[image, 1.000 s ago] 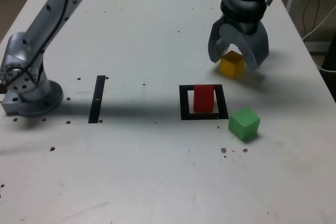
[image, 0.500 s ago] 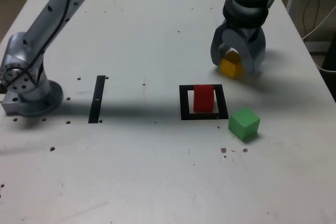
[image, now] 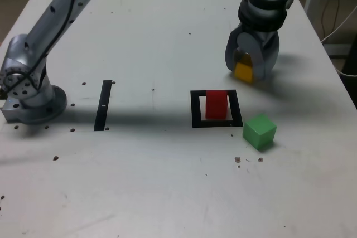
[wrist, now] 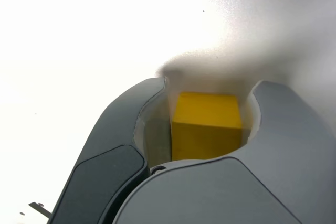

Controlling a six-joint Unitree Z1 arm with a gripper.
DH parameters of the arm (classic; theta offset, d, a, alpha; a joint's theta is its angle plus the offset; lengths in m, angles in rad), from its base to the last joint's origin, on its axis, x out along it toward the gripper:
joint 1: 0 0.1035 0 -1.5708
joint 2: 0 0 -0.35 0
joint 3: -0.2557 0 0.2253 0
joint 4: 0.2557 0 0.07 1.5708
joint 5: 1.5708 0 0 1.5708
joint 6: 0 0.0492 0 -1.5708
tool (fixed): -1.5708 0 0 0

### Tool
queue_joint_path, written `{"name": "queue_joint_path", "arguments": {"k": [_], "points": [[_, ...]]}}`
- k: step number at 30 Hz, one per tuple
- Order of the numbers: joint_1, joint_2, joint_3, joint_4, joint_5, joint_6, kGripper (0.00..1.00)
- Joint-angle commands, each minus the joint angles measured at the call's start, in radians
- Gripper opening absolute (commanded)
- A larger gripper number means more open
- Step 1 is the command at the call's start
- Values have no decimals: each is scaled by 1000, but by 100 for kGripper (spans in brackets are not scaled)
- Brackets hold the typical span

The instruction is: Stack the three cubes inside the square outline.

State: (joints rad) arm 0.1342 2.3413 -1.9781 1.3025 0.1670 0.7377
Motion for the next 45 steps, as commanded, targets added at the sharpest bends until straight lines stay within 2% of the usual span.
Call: {"name": "queue_joint_path", "arguments": {"k": [1,10,20,32,45], "points": [[-1,2,4,2,2,-1,40],[-1,-26,15,8,2,-12,40],[-1,-151,104,22,-2,-78,40],[-22,-273,242,25,-39,-253,40],[-92,-305,285,47,-68,-501,40]]}}
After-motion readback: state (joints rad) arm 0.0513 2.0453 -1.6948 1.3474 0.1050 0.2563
